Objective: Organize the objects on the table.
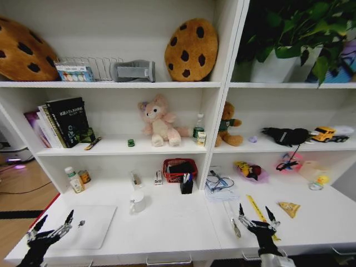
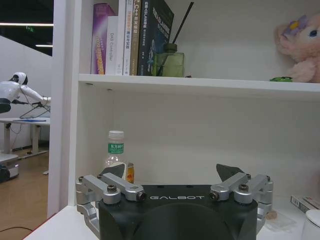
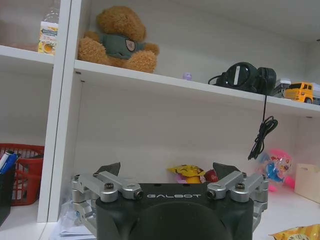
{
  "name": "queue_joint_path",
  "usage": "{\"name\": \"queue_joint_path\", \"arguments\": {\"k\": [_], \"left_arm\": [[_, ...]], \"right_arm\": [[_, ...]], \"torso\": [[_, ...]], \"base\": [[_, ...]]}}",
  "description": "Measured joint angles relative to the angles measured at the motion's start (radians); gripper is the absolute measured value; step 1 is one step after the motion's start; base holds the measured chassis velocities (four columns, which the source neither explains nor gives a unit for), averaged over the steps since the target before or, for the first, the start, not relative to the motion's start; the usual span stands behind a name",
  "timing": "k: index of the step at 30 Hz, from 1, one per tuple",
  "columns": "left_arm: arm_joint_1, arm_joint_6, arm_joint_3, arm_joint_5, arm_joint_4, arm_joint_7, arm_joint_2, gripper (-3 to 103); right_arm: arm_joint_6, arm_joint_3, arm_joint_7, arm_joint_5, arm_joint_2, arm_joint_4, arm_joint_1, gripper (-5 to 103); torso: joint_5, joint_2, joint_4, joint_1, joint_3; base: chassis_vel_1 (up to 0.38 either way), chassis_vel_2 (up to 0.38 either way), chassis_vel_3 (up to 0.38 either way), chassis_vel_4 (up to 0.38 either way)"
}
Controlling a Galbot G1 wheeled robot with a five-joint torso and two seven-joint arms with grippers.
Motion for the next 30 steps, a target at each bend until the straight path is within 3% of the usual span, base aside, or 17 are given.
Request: {"name": "queue_joint_path", "arguments": {"k": [30], "left_arm": [[0.000,0.000,0.000,0.000,0.000,0.000,0.000,100]], "right_arm": [[-0.089,0.086,0.031,0.213,-0.060,-0.157,0.115,100]], "torso": [[-0.0002,0.000,-0.0001,0.000,0.000]], "base": [[-0.080,-0.082,0.089,0.085]]}}
